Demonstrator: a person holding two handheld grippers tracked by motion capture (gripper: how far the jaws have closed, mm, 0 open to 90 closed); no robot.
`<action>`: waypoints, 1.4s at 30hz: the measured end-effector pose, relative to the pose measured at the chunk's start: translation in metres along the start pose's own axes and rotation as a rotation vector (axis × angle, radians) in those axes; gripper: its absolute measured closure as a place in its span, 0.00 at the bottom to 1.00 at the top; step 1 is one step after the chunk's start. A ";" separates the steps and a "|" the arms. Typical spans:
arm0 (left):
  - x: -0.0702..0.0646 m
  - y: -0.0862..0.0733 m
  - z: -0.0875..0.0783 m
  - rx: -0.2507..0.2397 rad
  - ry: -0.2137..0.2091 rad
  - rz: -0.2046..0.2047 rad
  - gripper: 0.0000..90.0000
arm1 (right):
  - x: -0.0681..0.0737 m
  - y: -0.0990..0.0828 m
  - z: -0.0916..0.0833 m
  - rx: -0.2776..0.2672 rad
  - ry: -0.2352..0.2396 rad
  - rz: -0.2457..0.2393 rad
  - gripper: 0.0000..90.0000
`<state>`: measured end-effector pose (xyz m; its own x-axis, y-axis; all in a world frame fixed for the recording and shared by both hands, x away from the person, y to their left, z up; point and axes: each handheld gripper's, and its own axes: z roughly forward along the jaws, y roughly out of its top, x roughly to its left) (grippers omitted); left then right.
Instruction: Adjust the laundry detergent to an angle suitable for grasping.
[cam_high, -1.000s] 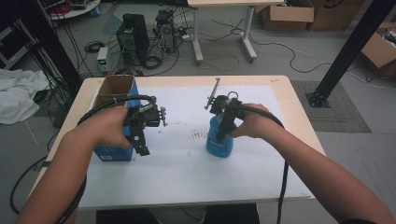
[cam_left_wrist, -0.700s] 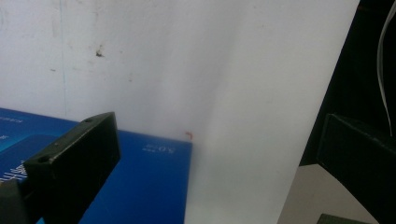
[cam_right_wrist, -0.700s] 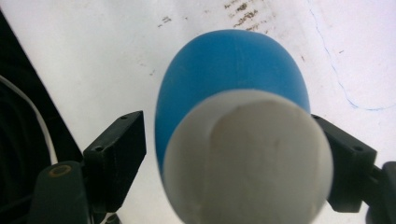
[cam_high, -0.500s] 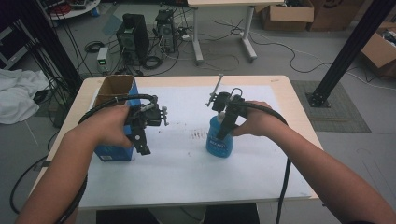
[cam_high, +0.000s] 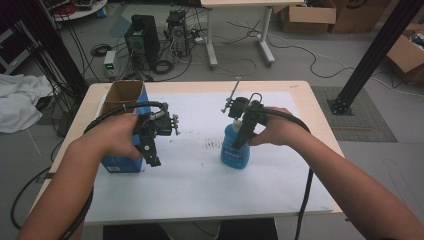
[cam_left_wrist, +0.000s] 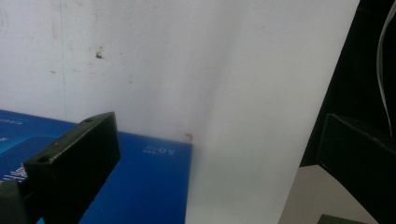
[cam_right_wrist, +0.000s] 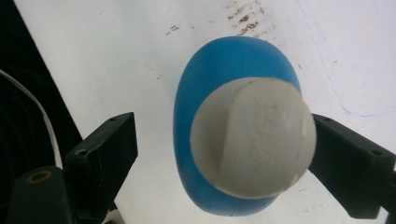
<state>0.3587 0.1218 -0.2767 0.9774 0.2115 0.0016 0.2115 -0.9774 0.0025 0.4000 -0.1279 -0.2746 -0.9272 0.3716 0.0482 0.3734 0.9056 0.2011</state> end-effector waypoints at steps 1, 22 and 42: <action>0.000 0.000 0.000 -0.001 -0.001 0.000 0.00 | 0.000 0.000 -0.001 -0.001 0.005 -0.002 0.14; 0.000 0.002 -0.001 -0.005 -0.001 0.009 0.00 | 0.009 -0.004 -0.017 -0.011 -0.073 -0.036 0.00; 0.002 0.005 -0.008 0.003 -0.004 0.016 0.00 | 0.028 -0.017 -0.057 -0.031 -0.051 -0.229 0.00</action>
<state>0.3618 0.1173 -0.2686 0.9807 0.1957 -0.0022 0.1957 -0.9807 -0.0007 0.3661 -0.1448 -0.2205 -0.9845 0.1676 -0.0517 0.1515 0.9611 0.2308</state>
